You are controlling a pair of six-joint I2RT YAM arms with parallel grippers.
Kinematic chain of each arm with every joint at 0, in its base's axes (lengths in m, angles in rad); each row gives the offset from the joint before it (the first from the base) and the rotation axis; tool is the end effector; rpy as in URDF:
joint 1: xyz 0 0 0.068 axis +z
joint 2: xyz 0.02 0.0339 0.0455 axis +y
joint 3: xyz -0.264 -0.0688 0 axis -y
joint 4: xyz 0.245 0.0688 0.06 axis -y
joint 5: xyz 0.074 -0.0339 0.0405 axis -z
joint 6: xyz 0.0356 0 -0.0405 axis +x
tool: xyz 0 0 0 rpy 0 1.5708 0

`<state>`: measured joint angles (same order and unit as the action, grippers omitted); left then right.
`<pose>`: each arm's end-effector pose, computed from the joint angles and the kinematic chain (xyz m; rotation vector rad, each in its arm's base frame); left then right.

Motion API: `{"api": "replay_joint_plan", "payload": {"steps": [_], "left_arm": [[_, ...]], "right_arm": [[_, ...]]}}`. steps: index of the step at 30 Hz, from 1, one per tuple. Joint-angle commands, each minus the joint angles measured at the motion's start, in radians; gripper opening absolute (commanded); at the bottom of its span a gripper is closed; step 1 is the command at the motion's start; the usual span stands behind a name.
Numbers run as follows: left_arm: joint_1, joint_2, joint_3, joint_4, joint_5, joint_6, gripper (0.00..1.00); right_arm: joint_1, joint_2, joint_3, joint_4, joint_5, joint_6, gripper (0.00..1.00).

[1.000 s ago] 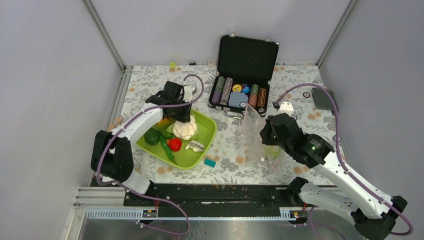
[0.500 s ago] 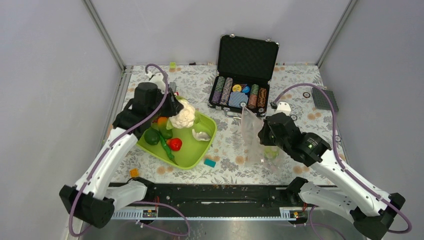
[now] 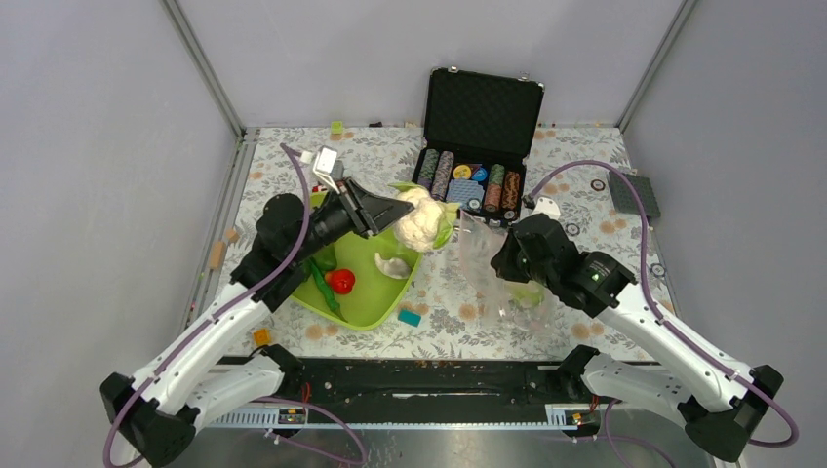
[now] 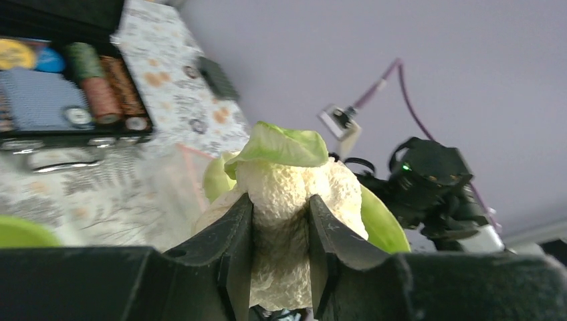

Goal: Place the food in the zip-top bag and seal the zipper
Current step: Place the fake vegetable in the zipper food storage bag.

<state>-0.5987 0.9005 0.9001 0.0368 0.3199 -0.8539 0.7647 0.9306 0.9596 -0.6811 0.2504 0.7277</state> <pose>0.1661 -0.1269 0.3842 0.0653 1.7106 -1.3665 0.1444 0.1263 0.3265 0.0985 2.2530 0.5478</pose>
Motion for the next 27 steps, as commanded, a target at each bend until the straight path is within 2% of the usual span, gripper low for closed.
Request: {"api": "replay_joint_plan", "payload": {"steps": [1, 8, 11, 17, 22, 25, 27], "left_arm": [[-0.052, 0.055, 0.001, 0.319, 0.117, -0.099, 0.00], [-0.128, 0.242, -0.044, 0.702, 0.250, -0.230, 0.00], [-0.136, 0.310, -0.038, 0.768, 0.273, -0.266, 0.00], [-0.137, 0.355, -0.071, 0.683, 0.227, -0.219, 0.00], [-0.140, 0.383, -0.110, 0.687, 0.230, -0.205, 0.00], [-0.153, 0.388, -0.076, 0.490, 0.203, -0.090, 0.00], [-0.174, 0.387, -0.033, 0.312, 0.126, 0.004, 0.00]], "right_arm": [[-0.005, -0.012, 0.061, 0.056, -0.053, 0.044, 0.00], [-0.005, -0.035, 0.035, 0.115, -0.107, 0.068, 0.00], [-0.005, -0.060, 0.032, 0.124, -0.134, 0.068, 0.00], [-0.005, -0.138, 0.020, 0.129, -0.127, 0.078, 0.00], [-0.005, -0.166, 0.009, 0.155, -0.176, 0.094, 0.00], [-0.005, -0.182, 0.012, 0.157, -0.203, 0.093, 0.00], [-0.005, -0.190, 0.010, 0.157, -0.204, 0.093, 0.00]]}}
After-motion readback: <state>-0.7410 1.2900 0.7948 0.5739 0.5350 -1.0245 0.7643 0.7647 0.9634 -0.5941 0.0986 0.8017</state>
